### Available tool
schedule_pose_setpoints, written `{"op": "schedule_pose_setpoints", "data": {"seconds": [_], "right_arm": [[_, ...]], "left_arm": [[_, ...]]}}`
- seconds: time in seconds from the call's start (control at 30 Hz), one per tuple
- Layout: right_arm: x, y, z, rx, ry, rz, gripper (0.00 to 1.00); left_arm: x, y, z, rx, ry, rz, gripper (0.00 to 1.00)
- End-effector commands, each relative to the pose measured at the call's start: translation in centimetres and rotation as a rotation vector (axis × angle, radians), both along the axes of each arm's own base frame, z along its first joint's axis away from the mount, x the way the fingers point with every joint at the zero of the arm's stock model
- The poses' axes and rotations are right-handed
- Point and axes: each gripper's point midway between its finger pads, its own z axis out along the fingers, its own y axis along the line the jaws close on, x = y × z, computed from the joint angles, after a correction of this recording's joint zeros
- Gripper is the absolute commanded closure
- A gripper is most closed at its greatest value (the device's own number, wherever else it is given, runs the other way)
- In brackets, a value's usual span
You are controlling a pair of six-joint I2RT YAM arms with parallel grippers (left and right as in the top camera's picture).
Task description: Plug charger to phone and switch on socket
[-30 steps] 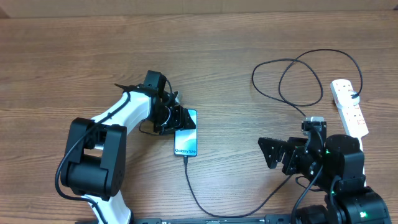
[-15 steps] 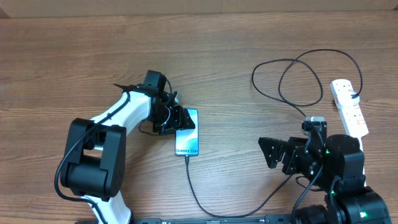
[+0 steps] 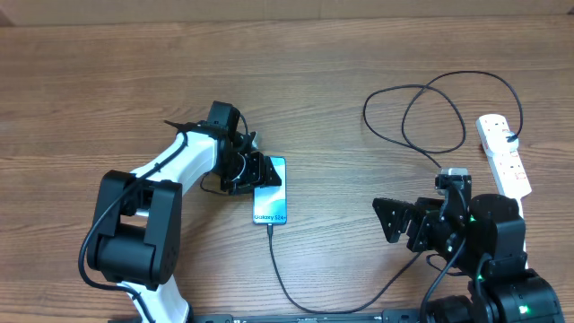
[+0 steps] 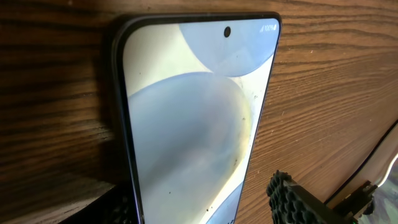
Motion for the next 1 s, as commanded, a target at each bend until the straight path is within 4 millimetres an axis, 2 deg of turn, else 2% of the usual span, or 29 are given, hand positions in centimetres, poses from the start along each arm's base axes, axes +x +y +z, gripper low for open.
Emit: {"op": "schedule_pose_setpoints", "data": {"seconds": [0.0,0.47,0.57,0.7,0.77,0.8,0.97], "right_arm": [[0.2,-0.1,0.6,-0.002,-0.02,-0.006,0.0],[0.2,-0.1,0.6,-0.002,-0.02,-0.006,0.0],[0.2,-0.1,0.6,-0.002,-0.02,-0.006,0.0],[0.2,-0.1,0.6,-0.002,-0.02,-0.006,0.0],[0.2,-0.1,0.6,-0.002,-0.02,-0.006,0.0],[0.2,-0.1,0.6,-0.002,-0.02,-0.006,0.0],[0.2,-0.1,0.6,-0.001,-0.02,-0.006,0.0]], "left_arm": [[-3.1,5.6,-5.8,0.317,0.111,0.012,0.39],[-3.5,6.3,-5.8,0.36,0.125,0.013,0.37],[-3.5,6.4,-5.8,0.365,0.128,0.013,0.32],[-3.5,6.8,-5.4,0.39,0.138,0.009,0.15],[-3.1,7.2,-4.7,0.416,0.133,0.008,0.02],[-2.8,7.3,-4.2,0.428,0.125,0.007,0.0],[-0.6,7.2,0.0,0.43,0.042,0.023,0.0]]}}
